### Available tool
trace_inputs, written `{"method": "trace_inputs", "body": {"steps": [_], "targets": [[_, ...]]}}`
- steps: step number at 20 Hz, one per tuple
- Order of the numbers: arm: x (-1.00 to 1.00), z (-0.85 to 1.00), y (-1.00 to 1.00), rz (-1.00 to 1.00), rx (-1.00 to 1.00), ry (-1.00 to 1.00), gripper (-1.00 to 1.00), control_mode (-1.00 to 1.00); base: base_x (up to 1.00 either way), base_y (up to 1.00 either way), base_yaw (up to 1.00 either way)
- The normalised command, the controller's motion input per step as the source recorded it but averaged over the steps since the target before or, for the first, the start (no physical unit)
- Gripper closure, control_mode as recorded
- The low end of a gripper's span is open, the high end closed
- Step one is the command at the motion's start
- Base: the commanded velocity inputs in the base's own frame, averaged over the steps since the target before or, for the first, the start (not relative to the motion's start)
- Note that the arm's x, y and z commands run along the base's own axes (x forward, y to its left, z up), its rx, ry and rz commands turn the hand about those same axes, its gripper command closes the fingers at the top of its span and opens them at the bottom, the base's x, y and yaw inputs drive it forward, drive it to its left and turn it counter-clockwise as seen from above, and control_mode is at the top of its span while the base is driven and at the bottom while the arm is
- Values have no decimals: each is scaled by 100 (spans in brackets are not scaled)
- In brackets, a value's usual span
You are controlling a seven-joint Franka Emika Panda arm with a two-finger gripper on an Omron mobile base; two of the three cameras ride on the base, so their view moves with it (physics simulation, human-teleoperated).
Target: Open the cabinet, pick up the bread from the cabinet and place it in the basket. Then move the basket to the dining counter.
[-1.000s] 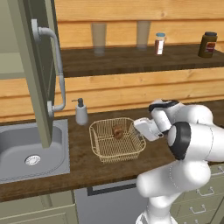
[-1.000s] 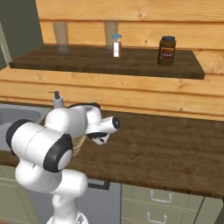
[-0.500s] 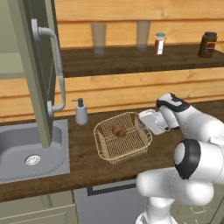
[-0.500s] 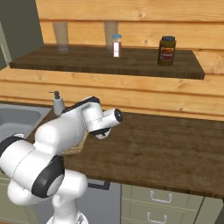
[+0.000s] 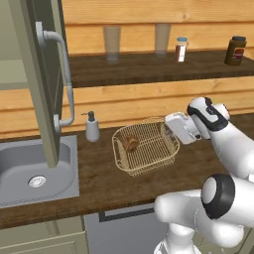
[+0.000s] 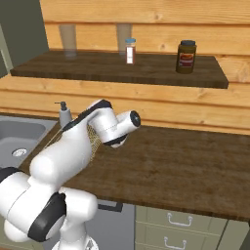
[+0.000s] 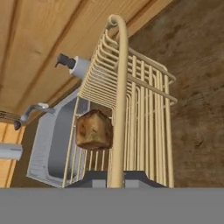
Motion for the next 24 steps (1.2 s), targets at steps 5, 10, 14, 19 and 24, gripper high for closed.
{"method": "trace_inputs", "body": {"steps": [5,10,14,19,24], "targets": [[-12,37,-50,0,16,3,100,-100,0,0,0],[-28,16,-55,0,22,3,100,-100,0,0,0],[-27,21,-40,0,22,4,100,-100,0,0,0],[-21,21,-13,0,11,0,100,-100,0,0,0],[-43,9,-2,0,1,0,100,-100,0,0,0]]}}
